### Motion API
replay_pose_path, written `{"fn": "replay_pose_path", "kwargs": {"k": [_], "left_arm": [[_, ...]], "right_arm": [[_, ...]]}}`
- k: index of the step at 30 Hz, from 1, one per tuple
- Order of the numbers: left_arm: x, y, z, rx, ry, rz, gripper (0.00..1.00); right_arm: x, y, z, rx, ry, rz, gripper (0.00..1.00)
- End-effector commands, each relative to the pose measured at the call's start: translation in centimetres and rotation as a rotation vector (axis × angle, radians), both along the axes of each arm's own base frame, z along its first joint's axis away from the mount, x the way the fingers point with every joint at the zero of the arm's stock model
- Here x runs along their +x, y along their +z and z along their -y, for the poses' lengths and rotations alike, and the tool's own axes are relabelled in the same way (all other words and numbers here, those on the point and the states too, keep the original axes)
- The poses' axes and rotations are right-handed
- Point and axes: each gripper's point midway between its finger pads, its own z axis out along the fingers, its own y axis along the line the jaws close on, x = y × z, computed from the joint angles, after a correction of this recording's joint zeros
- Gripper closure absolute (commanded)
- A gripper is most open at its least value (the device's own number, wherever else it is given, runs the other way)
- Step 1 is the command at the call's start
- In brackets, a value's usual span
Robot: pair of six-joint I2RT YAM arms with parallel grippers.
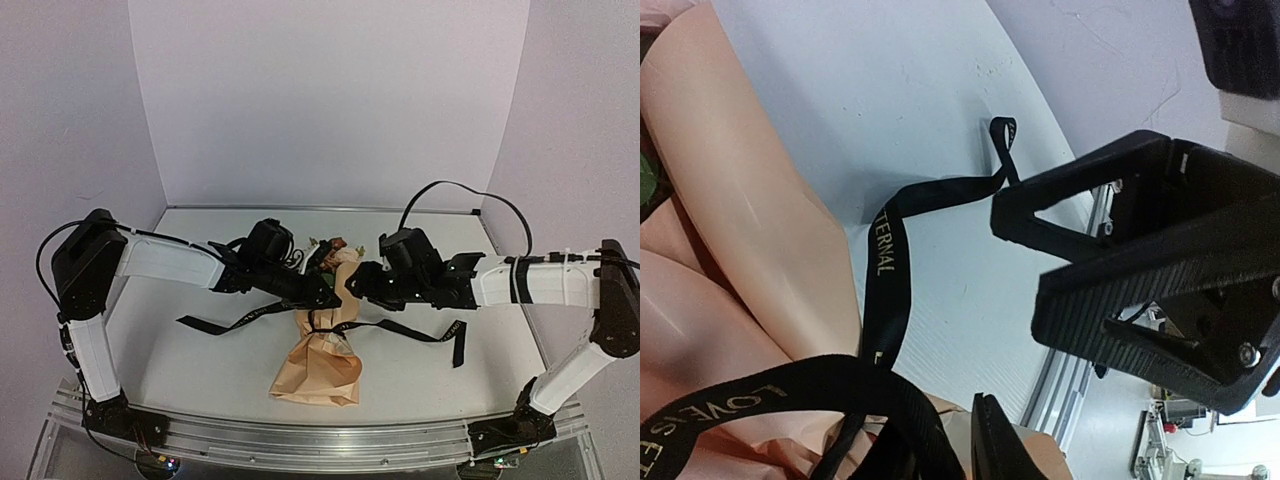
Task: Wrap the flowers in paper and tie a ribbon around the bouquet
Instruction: Pass from the left arm to the right
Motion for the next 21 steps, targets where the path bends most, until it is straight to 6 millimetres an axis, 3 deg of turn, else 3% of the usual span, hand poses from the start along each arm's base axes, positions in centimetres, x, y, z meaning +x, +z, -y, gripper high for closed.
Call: {"fn": "replay_pose_path", "kwargs": {"k": [1, 6, 12, 21], "left_arm": [[-0.5, 3.7, 0.5, -0.12, -0.064, 0.067, 0.87], [-1.1, 3.8, 0.6, -0.12, -0.124, 0.094, 0.93], [-1.4, 2.5, 0.3, -0.067, -0.174, 0.13, 0.97], [-1.0, 2.5, 0.4, -0.054, -0.169, 0.158, 0.96]], "right_arm": [[0.7, 0.8, -2.8, 0.177, 0.057, -0.026, 0.41], [0.6, 0.6, -4.2, 0.236, 0.088, -0.063, 0.38], [0.2, 0.2, -5.1, 0.304, 0.112, -0.119, 0.4], [-0.1, -1.0, -5.3, 0.313, 0.107, -0.176, 0.77]]}}
